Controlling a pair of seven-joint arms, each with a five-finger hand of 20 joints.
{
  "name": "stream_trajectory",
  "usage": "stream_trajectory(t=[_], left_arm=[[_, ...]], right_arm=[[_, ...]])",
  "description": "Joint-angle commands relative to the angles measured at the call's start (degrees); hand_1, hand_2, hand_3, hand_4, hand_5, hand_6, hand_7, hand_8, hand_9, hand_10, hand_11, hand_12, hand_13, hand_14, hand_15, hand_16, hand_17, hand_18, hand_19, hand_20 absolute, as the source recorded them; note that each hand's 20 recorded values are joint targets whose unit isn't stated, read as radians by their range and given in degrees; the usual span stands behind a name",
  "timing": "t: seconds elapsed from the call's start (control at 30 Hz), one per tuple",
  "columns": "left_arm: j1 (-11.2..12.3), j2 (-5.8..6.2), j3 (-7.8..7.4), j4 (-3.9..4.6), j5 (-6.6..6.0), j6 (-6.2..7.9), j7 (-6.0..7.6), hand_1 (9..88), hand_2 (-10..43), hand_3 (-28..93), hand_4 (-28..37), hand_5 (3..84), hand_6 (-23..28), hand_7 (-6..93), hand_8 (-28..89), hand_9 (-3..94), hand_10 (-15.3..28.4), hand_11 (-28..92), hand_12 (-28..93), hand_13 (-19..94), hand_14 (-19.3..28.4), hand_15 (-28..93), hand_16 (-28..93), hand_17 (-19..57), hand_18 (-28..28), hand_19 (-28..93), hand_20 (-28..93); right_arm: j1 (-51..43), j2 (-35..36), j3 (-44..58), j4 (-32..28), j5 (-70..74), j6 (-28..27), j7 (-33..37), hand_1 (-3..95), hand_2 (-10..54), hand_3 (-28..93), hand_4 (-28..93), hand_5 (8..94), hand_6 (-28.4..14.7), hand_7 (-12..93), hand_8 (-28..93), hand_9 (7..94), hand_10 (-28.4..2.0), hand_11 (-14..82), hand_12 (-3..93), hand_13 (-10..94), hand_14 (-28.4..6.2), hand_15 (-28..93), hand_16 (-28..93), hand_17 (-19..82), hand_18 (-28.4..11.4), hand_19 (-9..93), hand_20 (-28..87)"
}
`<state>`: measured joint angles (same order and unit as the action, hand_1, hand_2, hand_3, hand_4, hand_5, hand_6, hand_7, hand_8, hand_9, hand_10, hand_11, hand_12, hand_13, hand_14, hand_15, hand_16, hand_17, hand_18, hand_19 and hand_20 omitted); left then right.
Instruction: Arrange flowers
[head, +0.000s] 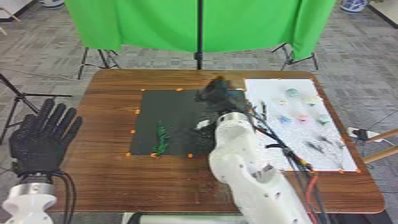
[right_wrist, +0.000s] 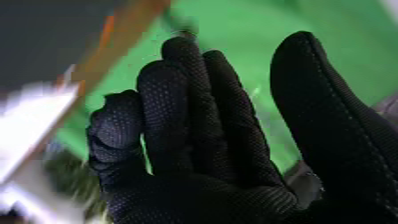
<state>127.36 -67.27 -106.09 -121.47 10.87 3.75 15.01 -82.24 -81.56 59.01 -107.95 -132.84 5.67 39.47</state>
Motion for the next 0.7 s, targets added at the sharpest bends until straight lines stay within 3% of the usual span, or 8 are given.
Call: stream_trajectory(t=[0.03, 0.17, 0.27, 0.47, 0.5, 0.53, 0.57, 0.7], left_arm=[[1.1, -0.47, -0.19, -0.38, 0.60, -0.98, -0.37, 29.7, 16.9, 73, -22.5, 43.7, 6.3, 9.9, -8, 38.1, 13.1, 14, 12, 30, 14.0, 31, -2, -2.0, 13.2, 23, 15], [1.2, -0.38, -0.58, -0.39, 0.60, -0.87, -0.02, 29.7, 16.8, 73, -23.0, 43.7, 6.3, 10.0, -8, 38.1, 13.1, 14, 12, 30, 14.0, 30, -2, -2.0, 13.2, 23, 15], [1.6, -0.39, -0.59, -0.40, 1.75, -0.57, -0.44, 29.7, 16.7, 73, -23.0, 43.7, 6.4, 9.9, -8, 38.2, 13.1, 14, 13, 30, 14.0, 30, -2, -2.0, 13.3, 23, 15], [1.5, -0.61, -0.35, -0.42, 1.33, -0.26, 0.11, 30.2, 16.4, 73, -22.3, 43.7, 6.4, 9.9, -8, 38.1, 13.1, 14, 13, 30, 14.0, 30, -2, -2.0, 13.2, 23, 15], [1.4, -0.69, -0.21, -0.42, 1.16, 0.28, 0.06, 30.3, 16.4, 73, -22.3, 43.7, 6.4, 9.9, -8, 38.1, 13.2, 14, 13, 30, 14.0, 30, -2, -2.0, 13.2, 23, 15], [1.2, -0.51, 0.24, -0.77, 0.38, 2.26, 0.29, 30.3, 16.4, 73, -22.4, 43.7, 6.4, 9.9, -8, 38.1, 13.2, 14, 13, 30, 14.0, 30, -2, -2.1, 13.3, 23, 15], [1.0, -0.50, 0.45, -0.63, 0.10, 2.49, 0.10, 30.5, 16.5, 73, -22.6, 43.9, 6.6, 10.1, -8, 38.1, 13.2, 14, 13, 30, 14.0, 31, -2, -2.1, 13.4, 24, 15], [1.5, -0.78, 0.52, -0.67, 0.35, 1.78, -0.03, 30.6, 16.5, 73, -23.2, 44.3, 6.8, 10.6, -8, 38.3, 13.4, 15, 13, 30, 14.2, 32, -2, -2.2, 13.6, 27, 17]], right_arm=[[-10.9, 17.3, 16.9, -7.7, -5.7, 2.1, 9.2, 41.9, -9.5, 80, -28, 59.8, -10.1, 15, -9, 62.6, -22.6, 28.0, 22.1, 58, -20.5, 69, 32, 33, -28.4, 91, 35], [-18.5, 19.6, 27.9, -10.9, -5.9, -5.0, 6.5, 42.1, -9.5, 80, -28, 59.4, -10.5, 14, -8, 60.5, -22.9, 24.5, 20.8, 56, -20.9, 68, 30, 32, -28.2, 90, 35], [-22.6, 20.6, 34.0, -12.1, -5.6, -9.3, 6.4, 42.1, -9.5, 80, -28, 58.6, -9.9, 14, -8, 56.4, -22.7, 21.6, 20.0, 52, -20.5, 67, 29, 29, -27.5, 88, 35], [-26.9, 20.7, 40.7, -14.6, -2.2, -17.7, 6.7, 39.7, -9.5, 81, -28, 56.3, -9.7, 14, -8, 52.9, -22.3, 18.1, 20.1, 49, -20.9, 67, 27, 26, -27.0, 84, 41], [-27.5, 20.7, 41.5, -15.0, -1.3, -19.5, 6.5, 39.0, -9.5, 80, -28, 56.7, -9.7, 14, -8, 53.0, -22.2, 18.1, 20.1, 49, -20.8, 67, 27, 26, -27.1, 84, 41], [-28.1, 20.6, 42.3, -15.6, -0.8, -21.2, 7.0, 38.9, -9.5, 80, -28, 57.0, -9.7, 14, -8, 53.4, -22.2, 18.0, 20.0, 49, -20.8, 67, 27, 26, -27.1, 84, 41], [-29.0, 20.6, 42.8, -16.1, -0.2, -22.1, 7.3, 39.3, -9.5, 80, -28, 57.8, -9.4, 15, -8, 54.4, -21.9, 18.4, 20.1, 50, -20.5, 66, 27, 26, -27.1, 84, 42], [-30.7, 19.4, 43.7, -16.8, -0.4, -25.2, 7.2, 42.3, -9.5, 81, -28, 61.1, -7.9, 20, -7, 58.2, -20.4, 21.4, 21.8, 52, -19.4, 66, 28, 26, -26.9, 83, 43]])
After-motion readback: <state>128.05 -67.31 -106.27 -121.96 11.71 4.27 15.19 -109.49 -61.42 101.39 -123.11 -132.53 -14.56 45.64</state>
